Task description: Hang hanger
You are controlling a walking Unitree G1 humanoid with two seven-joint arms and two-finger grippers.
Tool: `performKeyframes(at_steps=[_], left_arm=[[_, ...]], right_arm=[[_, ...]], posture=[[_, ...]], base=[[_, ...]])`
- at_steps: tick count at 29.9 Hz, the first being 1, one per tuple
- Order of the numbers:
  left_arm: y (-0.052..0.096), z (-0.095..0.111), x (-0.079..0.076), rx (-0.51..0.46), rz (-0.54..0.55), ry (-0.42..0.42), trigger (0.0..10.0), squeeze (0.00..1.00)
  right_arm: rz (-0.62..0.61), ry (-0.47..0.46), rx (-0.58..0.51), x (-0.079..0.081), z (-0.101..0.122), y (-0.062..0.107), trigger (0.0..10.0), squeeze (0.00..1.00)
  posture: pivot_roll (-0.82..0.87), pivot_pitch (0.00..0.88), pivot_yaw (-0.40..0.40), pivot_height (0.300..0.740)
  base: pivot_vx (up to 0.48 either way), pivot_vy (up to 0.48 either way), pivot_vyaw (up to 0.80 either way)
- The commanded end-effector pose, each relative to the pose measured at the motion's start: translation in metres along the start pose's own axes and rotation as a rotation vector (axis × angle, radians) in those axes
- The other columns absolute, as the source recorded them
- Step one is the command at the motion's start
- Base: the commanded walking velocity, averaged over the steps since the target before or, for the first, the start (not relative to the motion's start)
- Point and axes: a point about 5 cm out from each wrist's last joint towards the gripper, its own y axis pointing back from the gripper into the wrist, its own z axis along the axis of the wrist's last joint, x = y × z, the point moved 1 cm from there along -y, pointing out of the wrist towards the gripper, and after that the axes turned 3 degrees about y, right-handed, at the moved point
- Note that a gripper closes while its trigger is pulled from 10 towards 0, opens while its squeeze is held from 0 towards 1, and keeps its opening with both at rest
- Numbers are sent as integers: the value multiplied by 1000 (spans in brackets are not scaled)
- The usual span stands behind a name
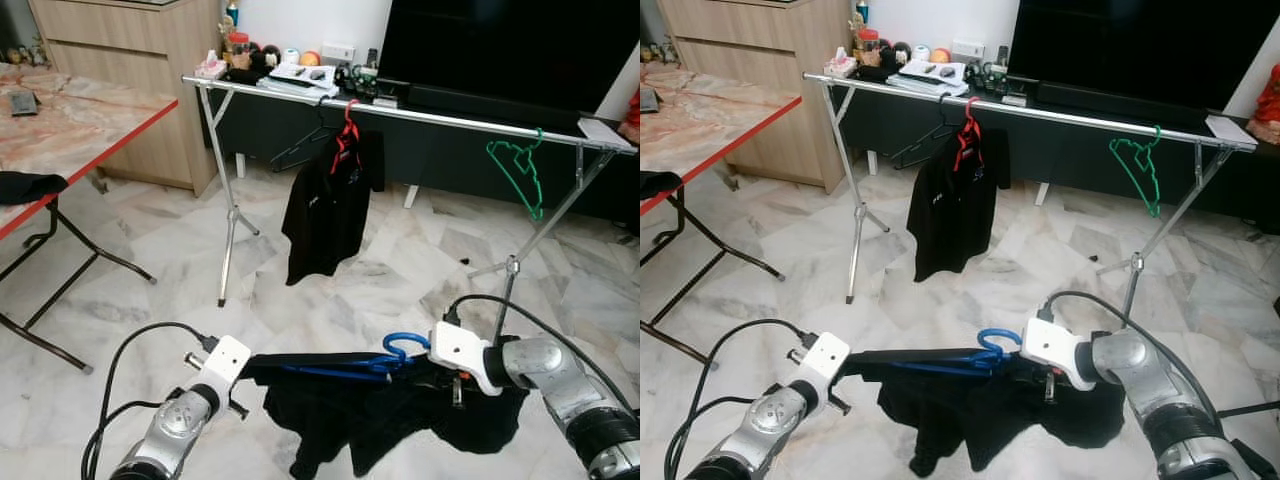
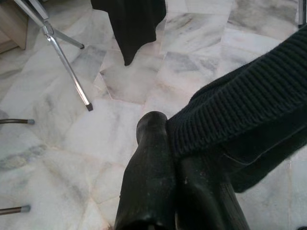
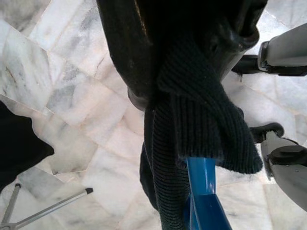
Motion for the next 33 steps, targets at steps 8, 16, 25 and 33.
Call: performKeyframes(at_steps=[8,16,25,33], left_arm=[[2,4,16,1,18,-8,0,0],[-1,32,8,-92,-143,-15,0,0],[2,60,-6,-162,-319,-8,0,0],[6,81,-21,-196,-431,-14,0,0]], right_arm=[[0,52,170,10,-23,-4,0,0],[-132,10,239,10,-30,-19,0,0],[-233,-248,29,14,-12,-45,0,0],[-261,-386,-58,19,2,-64,0,0]], posture=[[62,67,-84,740],[69,64,-85,740],[82,61,-87,740],[89,47,-86,740]], base=[[0,0,0],[0,0,0],[0,0,0],[0,0,0]])
